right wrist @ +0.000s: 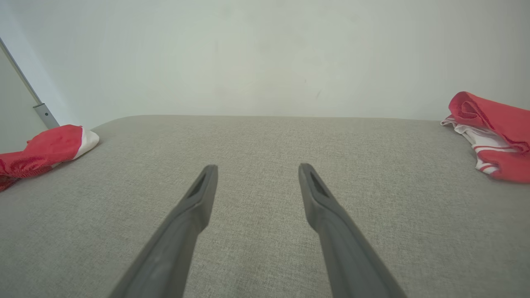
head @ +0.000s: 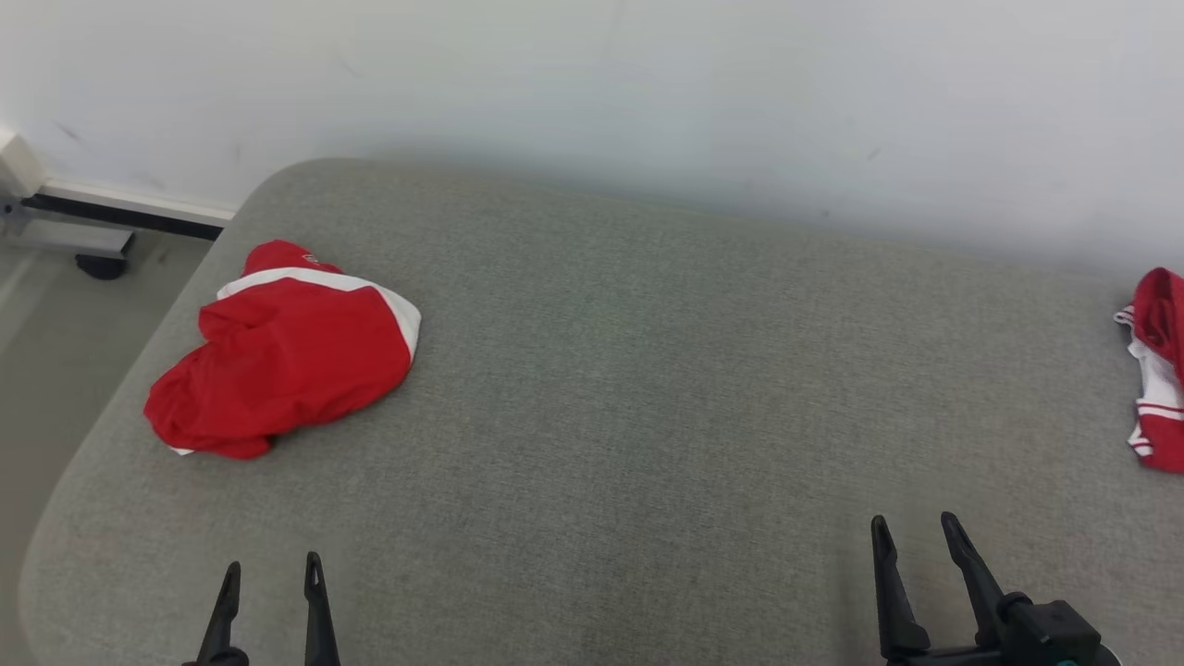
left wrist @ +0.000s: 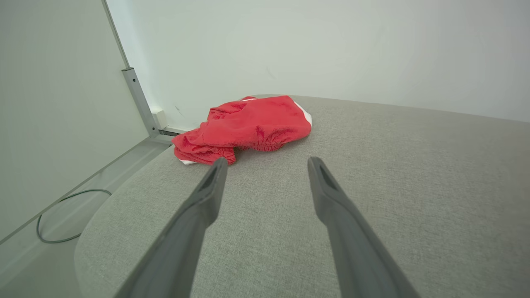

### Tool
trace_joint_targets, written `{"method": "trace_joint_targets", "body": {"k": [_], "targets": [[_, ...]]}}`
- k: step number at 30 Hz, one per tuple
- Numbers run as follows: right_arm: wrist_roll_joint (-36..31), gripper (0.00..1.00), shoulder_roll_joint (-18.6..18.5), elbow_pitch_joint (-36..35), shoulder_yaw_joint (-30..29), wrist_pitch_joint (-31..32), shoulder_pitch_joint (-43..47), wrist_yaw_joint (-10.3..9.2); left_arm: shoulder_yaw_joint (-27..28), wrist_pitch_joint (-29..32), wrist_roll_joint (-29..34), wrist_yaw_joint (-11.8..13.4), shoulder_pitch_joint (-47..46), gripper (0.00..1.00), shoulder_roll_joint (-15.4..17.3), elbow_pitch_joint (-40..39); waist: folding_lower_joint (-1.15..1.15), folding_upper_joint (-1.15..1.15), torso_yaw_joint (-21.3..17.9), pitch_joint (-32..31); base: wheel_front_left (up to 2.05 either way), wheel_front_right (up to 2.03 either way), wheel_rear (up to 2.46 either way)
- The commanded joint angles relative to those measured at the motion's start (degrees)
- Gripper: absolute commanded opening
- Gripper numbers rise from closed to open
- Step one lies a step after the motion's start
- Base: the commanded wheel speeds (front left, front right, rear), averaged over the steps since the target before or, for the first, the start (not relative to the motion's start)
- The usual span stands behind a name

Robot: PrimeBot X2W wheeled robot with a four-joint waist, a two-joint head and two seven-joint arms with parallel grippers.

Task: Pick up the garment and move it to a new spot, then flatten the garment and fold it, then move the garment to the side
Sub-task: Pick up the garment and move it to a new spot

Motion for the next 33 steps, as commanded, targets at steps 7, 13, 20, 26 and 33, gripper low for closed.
{"method": "trace_joint_targets", "body": {"k": [7,13,20,26,33], "targets": [[-0.52,1.0,0.11,0.31,0.67,-0.06,-0.29,-0.16,0.27,-0.11,-0.82,0.67,1.01,1.0,-0.03,0.03,0.0,0.0,6.16,-0.32,0.0,0.0,0.0],[-0.67,1.0,0.11,0.53,0.79,-0.07,0.2,-0.15,0.97,-0.11,-1.21,0.43,1.07,1.0,-0.03,0.38,0.0,0.0,9.12,-0.73,0.0,0.0,0.0],[-0.71,1.0,0.11,0.65,1.03,-0.07,0.05,-0.15,1.8,-0.11,-1.56,0.19,1.46,1.0,-0.04,0.6,0.0,0.0,11.58,-0.78,0.0,0.0,0.0],[-0.64,1.0,0.11,0.7,1.25,-0.07,0.2,-0.15,2.09,-0.11,-2.07,0.92,2.23,1.0,-0.03,0.27,0.0,0.0,12.3,-0.93,0.0,0.0,0.0],[-0.73,1.0,0.11,0.79,1.64,-0.07,-0.34,-0.15,2.55,-0.11,-2.65,1.67,2.09,1.0,-0.04,-0.1,0.0,0.0,11.97,-0.76,0.0,0.0,0.0]]}}
